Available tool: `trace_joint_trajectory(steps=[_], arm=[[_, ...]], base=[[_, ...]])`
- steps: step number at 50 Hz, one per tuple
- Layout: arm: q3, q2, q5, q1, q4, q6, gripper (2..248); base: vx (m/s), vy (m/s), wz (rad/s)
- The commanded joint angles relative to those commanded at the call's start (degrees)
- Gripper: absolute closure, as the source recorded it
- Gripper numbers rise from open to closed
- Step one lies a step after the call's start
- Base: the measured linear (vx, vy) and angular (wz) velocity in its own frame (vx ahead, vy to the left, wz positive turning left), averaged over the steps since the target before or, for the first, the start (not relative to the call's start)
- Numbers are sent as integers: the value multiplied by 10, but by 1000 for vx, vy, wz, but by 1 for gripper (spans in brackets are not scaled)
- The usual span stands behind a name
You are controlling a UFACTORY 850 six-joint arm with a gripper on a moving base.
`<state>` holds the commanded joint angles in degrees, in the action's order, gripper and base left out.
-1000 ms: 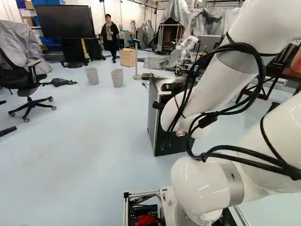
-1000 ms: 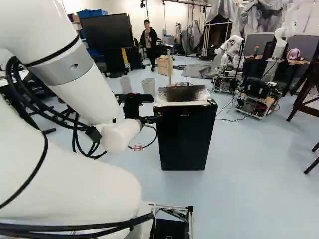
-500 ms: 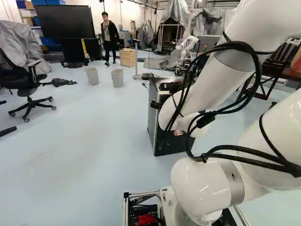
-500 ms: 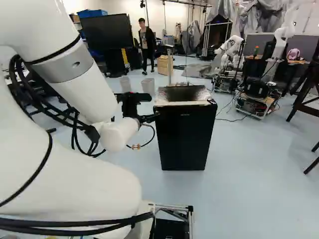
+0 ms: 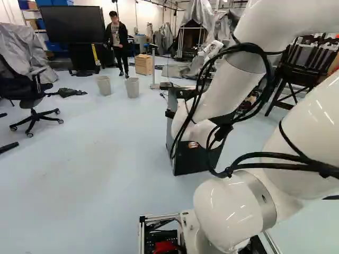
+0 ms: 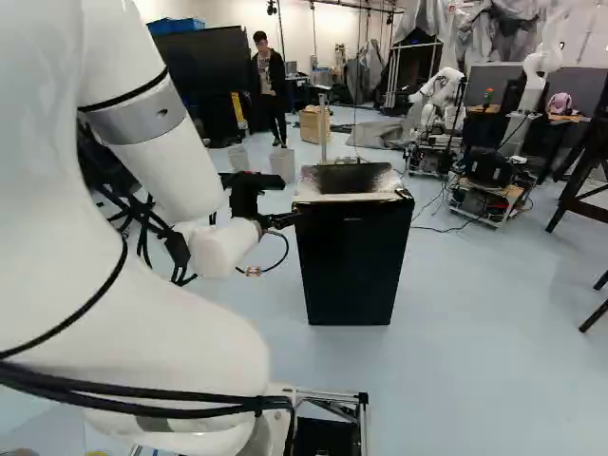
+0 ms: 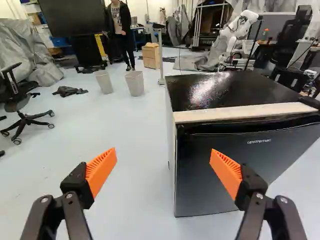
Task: Grab a drink from the fridge
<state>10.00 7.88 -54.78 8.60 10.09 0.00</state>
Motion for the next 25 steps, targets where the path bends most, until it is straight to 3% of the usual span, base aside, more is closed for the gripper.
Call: trace_joint_trajectory(steps=[25], arm=[[13, -55, -49, 57, 103, 0, 3]], base=[[0, 0, 0]])
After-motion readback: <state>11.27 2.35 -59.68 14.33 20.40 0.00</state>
